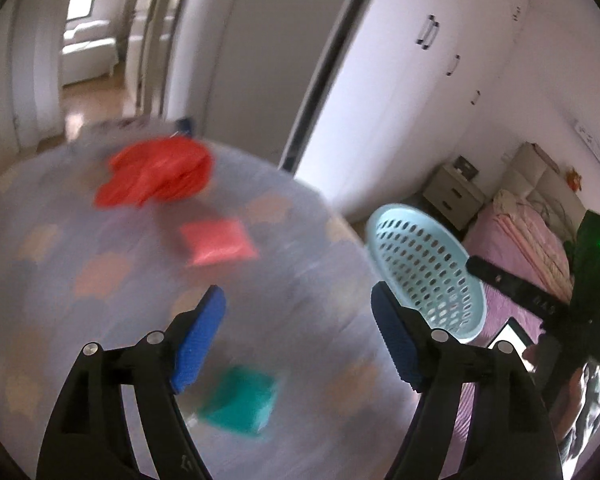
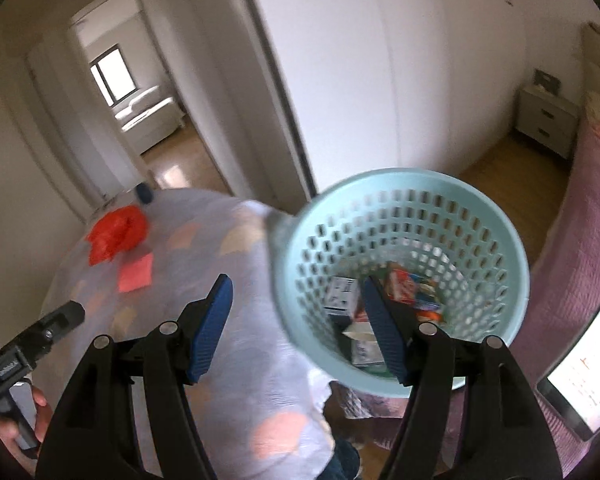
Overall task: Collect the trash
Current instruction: 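Grasp the pink packet with the right tool while the left grasps the green packet, then carry the pink and green packets over the basket and open both tools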
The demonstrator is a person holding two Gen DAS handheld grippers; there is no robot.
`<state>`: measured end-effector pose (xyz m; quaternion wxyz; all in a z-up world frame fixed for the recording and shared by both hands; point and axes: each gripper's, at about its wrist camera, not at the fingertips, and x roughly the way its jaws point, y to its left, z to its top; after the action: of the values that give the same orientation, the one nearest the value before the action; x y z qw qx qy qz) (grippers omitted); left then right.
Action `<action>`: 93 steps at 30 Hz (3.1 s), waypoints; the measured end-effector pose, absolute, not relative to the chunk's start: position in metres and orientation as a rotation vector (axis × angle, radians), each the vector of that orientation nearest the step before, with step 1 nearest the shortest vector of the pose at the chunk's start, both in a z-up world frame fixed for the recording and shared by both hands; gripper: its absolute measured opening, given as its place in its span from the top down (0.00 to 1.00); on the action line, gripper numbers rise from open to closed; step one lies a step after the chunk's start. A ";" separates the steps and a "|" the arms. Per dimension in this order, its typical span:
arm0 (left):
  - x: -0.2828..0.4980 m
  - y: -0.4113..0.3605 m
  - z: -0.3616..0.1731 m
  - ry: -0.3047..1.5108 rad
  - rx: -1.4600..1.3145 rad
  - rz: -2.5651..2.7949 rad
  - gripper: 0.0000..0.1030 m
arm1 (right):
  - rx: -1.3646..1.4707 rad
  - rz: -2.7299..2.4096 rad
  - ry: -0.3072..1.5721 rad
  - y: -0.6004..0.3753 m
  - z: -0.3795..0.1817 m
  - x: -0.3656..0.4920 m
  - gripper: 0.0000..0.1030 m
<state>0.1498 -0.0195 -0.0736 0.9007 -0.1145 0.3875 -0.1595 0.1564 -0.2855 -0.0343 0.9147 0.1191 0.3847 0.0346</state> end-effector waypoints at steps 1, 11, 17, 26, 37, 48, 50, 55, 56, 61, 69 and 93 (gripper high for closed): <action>0.147 -0.012 -0.079 0.815 -0.246 -0.324 0.28 | 0.226 0.082 0.788 -0.279 -0.033 0.156 0.38; 0.135 0.001 -0.123 0.920 -0.156 -0.304 0.25 | 0.182 0.208 0.757 -0.215 -0.032 0.160 0.47; 0.133 -0.015 -0.131 0.934 -0.055 -0.275 0.32 | 0.121 0.294 0.764 -0.175 -0.039 0.172 0.47; 0.133 -0.003 -0.131 0.915 -0.048 -0.231 0.64 | -0.053 0.383 0.803 -0.113 -0.056 0.205 0.47; 0.145 0.077 -0.129 0.811 -0.148 -0.013 0.64 | -0.173 0.435 0.916 -0.080 -0.103 0.252 0.44; 0.143 0.077 -0.133 0.797 -0.127 0.008 0.64 | -0.213 0.487 0.920 -0.053 -0.107 0.284 0.35; 0.144 0.072 -0.132 0.800 -0.123 0.010 0.64 | -0.224 0.491 0.915 -0.050 -0.108 0.284 0.36; 0.145 0.067 -0.133 0.804 -0.105 0.019 0.64 | -0.214 0.503 0.901 -0.051 -0.105 0.282 0.50; 0.144 0.067 -0.133 0.804 -0.100 0.019 0.64 | -0.203 0.502 0.898 -0.053 -0.105 0.281 0.51; 0.144 0.056 -0.126 0.813 -0.087 -0.025 0.64 | -0.085 0.526 0.914 -0.083 -0.090 0.275 0.52; 0.141 0.002 -0.079 0.727 -0.031 -0.161 0.64 | 0.018 0.418 0.785 -0.168 -0.028 0.234 0.52; 0.220 -0.216 -0.092 0.851 0.041 -0.595 0.64 | 0.381 -0.162 0.829 -0.411 -0.055 0.176 0.52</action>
<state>0.2201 -0.2165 -0.0922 0.8681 0.0196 0.4064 -0.2842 0.1758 -0.4108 -0.0551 0.8945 0.1839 0.4000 -0.0784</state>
